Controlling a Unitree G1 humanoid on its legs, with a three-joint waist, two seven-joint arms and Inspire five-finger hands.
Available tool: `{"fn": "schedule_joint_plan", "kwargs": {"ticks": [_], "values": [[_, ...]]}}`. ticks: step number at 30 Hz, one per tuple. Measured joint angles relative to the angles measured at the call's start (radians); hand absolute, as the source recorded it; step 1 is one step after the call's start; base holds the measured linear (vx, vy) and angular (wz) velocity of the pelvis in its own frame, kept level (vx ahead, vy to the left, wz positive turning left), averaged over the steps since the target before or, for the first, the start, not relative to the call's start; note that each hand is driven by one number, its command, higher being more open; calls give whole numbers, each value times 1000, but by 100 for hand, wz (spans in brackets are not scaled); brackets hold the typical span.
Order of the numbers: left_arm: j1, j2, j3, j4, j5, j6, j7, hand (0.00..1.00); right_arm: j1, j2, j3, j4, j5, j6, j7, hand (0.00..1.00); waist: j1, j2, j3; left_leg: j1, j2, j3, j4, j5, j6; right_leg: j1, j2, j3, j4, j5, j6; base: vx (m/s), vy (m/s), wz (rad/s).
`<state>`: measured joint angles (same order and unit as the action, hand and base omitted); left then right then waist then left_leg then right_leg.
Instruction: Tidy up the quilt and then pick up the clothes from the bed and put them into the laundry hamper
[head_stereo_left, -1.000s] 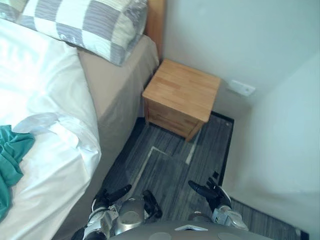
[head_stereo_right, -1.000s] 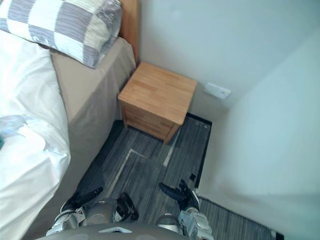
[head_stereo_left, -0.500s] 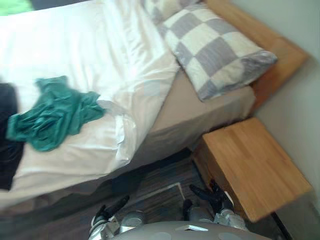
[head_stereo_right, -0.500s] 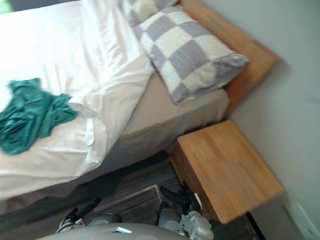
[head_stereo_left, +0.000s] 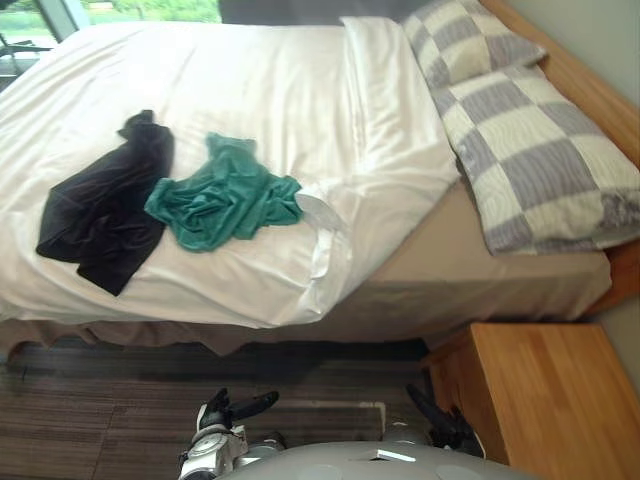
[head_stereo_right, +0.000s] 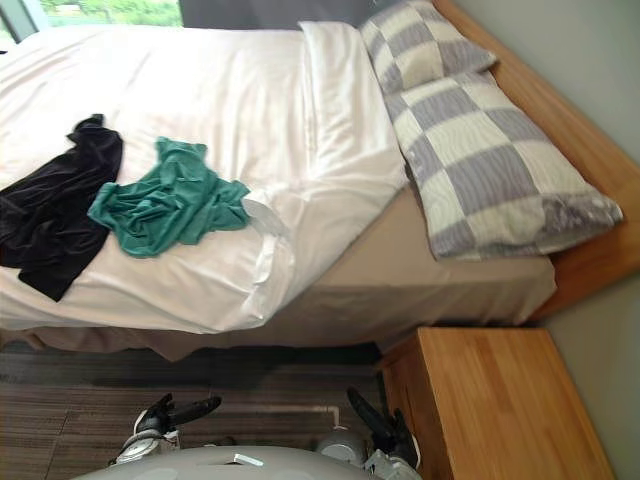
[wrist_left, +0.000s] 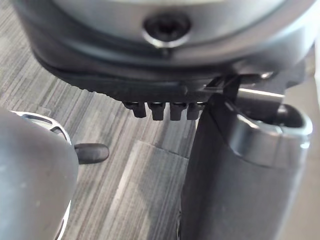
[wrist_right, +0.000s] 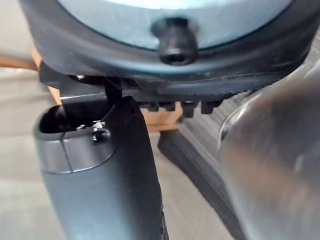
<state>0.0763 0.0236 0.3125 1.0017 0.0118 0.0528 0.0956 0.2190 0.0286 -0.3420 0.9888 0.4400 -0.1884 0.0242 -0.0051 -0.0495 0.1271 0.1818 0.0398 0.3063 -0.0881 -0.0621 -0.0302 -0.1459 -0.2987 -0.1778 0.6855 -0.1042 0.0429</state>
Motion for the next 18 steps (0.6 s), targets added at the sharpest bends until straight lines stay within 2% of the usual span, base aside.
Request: {"fn": "schedule_joint_plan", "kwargs": {"ticks": [1, 2, 3, 4, 5, 6, 7, 8, 11, 13, 15, 17, 18], "values": [[0, 3, 0, 1, 5, 19, 0, 100, 2, -3, 1, 1, 6, -1, -34, 100, -1, 2, -3, 14, 22, -12, 0, -4, 0, -17, 45, 50, 7, -49, 21, 104, -38, 40], [-1, 3, 0, 2, 12, 29, 0, 100, 2, -3, 0, 0, 20, -7, -59, 100, -3, 6, -4, 17, 38, -19, 0, -2, 3, -26, 80, 64, -26, -73, 24, 136, -76, 37], [-3, 3, 4, 4, 22, 38, -4, 100, -2, -3, -8, -9, 47, -24, -93, 100, -4, 7, -5, 19, 59, -24, 4, 4, -12, -32, 124, 70, -103, -81, 25, 114, -79, 25], [-5, 3, 11, 6, 31, 40, -6, 100, -2, -4, -18, -22, 58, -29, -109, 100, -4, 6, -6, 18, 64, -24, 5, 5, -16, -30, 139, 72, -150, -79, 28, 154, -124, 22], [-4, 4, 23, 8, 33, 41, -7, 100, 0, -4, -43, -65, 66, -43, -158, 100, -6, -4, -12, 14, 66, -19, 6, 6, -27, -17, 152, 71, -272, -22, 40, 161, -169, 11], [-3, 14, 46, 4, 34, 40, -3, 100, -4, -6, -84, -132, 68, -48, -227, 100, -6, -28, -22, 18, 60, -6, 5, -5, -47, 1, 147, 69, -340, 55, 36, 165, -195, -3], [-2, 12, 59, 4, 33, 42, 2, 100, -15, -9, -118, -176, 66, -48, -265, 100, -4, -19, -24, 21, 68, 9, 5, -8, -58, 13, 159, 72, -365, 51, 36, 166, -191, -24], [8, 6, 64, -2, 33, 42, 5, 100, -36, -22, -174, -282, 45, -46, -339, 100, -8, 1, -29, 21, 90, 52, 14, -17, -78, 28, 180, 71, -403, 53, 37, 161, -144, -27], [37, -6, 67, -12, 34, 37, 2, 100, -59, -138, -273, -552, -38, 6, -451, 100, -20, 23, -38, 46, 111, 117, 15, -22, -87, 103, 205, 67, -489, 52, 36, 140, -88, 1], [67, -4, 58, -42, 43, 28, -1, 100, -95, -229, -290, -694, -127, 29, -462, 100, -30, 24, -42, 54, 110, 128, 14, -21, -89, 121, 207, 69, -514, 52, 36, 78, -37, 1], [98, 17, 40, -61, 80, 13, -5, 100, -147, -312, -264, -820, -242, 71, -432, 100, -44, 20, -46, 51, 107, 127, 13, -22, -90, 123, 208, 74, -532, 52, 36, -18, -13, -7], [136, 58, -13, -56, 80, 17, -4, 100, -208, -381, -172, -931, -361, 125, -359, 100, -55, -11, -49, 45, 106, 125, 13, -20, -93, 132, 212, 80, -569, 56, 37, -58, -19, -7], [144, 67, -29, -50, 80, 20, -3, 100, -219, -393, -145, -951, -388, 138, -335, 100, -56, -16, -49, 42, 107, 122, 14, -19, -94, 133, 214, 79, -574, 60, 36, -67, -21, 1]]}}
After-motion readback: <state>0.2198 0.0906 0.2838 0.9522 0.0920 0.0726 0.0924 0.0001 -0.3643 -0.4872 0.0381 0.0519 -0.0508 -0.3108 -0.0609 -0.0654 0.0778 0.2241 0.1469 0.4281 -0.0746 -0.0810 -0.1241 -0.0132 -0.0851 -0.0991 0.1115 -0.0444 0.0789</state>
